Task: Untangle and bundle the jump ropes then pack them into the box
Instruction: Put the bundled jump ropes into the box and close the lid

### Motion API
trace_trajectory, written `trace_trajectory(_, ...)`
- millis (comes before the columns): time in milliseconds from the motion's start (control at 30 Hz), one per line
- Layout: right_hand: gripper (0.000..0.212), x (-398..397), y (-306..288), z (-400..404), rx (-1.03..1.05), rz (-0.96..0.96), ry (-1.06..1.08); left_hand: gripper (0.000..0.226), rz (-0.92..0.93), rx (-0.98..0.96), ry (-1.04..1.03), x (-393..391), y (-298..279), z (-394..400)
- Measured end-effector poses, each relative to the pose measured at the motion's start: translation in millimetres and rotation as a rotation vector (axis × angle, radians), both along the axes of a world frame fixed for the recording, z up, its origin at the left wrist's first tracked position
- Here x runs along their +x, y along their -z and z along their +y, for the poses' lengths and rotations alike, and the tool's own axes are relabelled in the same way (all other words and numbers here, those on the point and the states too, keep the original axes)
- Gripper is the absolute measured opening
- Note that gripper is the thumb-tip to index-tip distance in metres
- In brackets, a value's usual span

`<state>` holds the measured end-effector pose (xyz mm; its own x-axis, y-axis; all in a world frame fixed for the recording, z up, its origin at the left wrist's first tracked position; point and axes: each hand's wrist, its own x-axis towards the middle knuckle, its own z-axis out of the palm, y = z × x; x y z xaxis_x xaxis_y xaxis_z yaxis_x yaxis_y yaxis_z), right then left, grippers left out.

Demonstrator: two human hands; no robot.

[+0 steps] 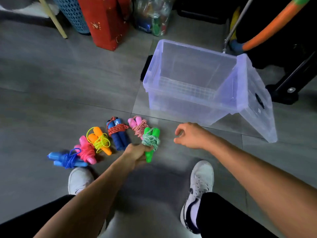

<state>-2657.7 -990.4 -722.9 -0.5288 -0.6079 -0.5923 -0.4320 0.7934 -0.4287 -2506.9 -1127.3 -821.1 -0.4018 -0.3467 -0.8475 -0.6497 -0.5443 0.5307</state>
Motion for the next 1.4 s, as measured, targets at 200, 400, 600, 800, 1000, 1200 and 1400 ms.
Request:
trace_trajectory(200, 0.033, -42, 85, -20, -0.253, -0.379, 0.5, 0.016, 0.295, 0.044, 0.074, -45, 21, -13)
trace_trajectory(400, 0.014, -42, 124, -25, -0.491, -0.629, 0.728, 0.017, 0.337, -0.101, 0.372, -55, 31, -27)
trace_trajectory(600, 0.021, -49, 122, -24, -0.487, -0.442, 0.753, 0.005, -0.091, -0.612, 0.206, -54, 56, -48)
trace_trajectory(800, 0.025, -60, 99, -17, -0.485, -0.251, 0.528, 0.076, -0.26, -0.621, 0.177, -80, 96, -50)
trace_trajectory(1000, 0.033, -60, 73, -6, -0.533, -0.163, 0.438, 0.022, -0.127, -0.438, -0.008, -74, 79, -51)
trace_trajectory(1200, 0.03, -54, 25, 2, -0.798, -0.18, 0.627, 0.047, 0.403, -0.559, -0.146, -54, -22, -29)
trace_trajectory(1400, 0.015, -78, -22, 4, -0.94, -0.111, 0.775, 0.055, 0.535, -0.642, 0.125, -102, -110, -39)
